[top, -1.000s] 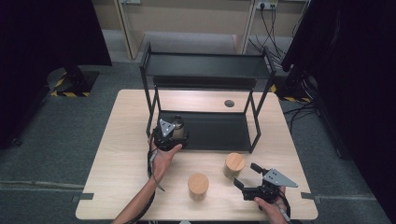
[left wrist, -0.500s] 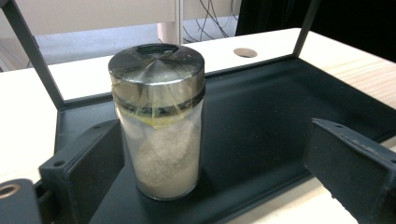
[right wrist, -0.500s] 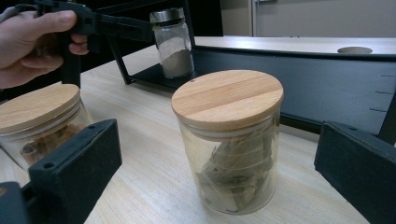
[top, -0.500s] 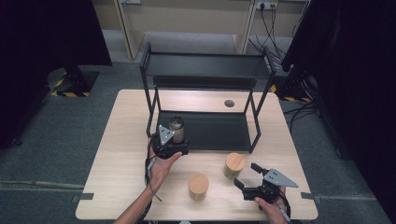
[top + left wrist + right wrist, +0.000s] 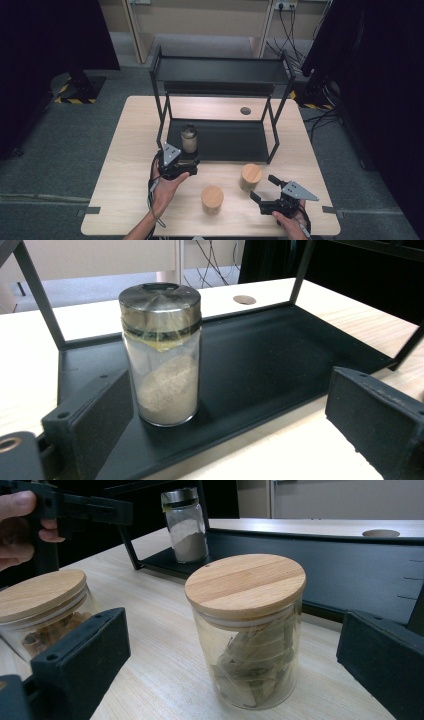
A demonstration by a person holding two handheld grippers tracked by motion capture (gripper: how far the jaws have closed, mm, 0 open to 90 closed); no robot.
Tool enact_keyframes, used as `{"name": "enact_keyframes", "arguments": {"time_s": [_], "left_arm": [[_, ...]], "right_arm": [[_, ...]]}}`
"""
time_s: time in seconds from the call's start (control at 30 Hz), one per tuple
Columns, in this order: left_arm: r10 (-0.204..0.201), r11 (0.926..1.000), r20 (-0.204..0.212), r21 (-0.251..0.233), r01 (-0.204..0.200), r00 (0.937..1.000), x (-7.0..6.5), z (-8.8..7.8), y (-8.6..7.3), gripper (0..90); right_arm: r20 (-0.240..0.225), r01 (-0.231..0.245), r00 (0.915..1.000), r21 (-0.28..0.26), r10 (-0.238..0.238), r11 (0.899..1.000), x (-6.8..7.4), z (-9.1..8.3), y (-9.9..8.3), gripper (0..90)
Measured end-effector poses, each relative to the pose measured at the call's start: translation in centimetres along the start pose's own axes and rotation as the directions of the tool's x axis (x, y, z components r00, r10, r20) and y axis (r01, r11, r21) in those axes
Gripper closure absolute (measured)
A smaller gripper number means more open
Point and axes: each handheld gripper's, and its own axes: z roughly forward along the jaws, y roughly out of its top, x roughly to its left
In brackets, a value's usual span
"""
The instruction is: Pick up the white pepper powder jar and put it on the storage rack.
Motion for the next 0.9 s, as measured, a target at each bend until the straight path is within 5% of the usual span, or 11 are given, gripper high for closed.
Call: {"name": "enact_keyframes", "arguments": {"time_s": [0.9], "left_arm": [[0.018,0.9984,0.069,-0.054,-0.014,0.9975,-0.3,-3.8,-3.9,4.0]], "right_arm": [[-0.005,-0.015,0.9999,-0.006,0.015,1.000,-0.3,0.0,-0.1,0.9]]}}
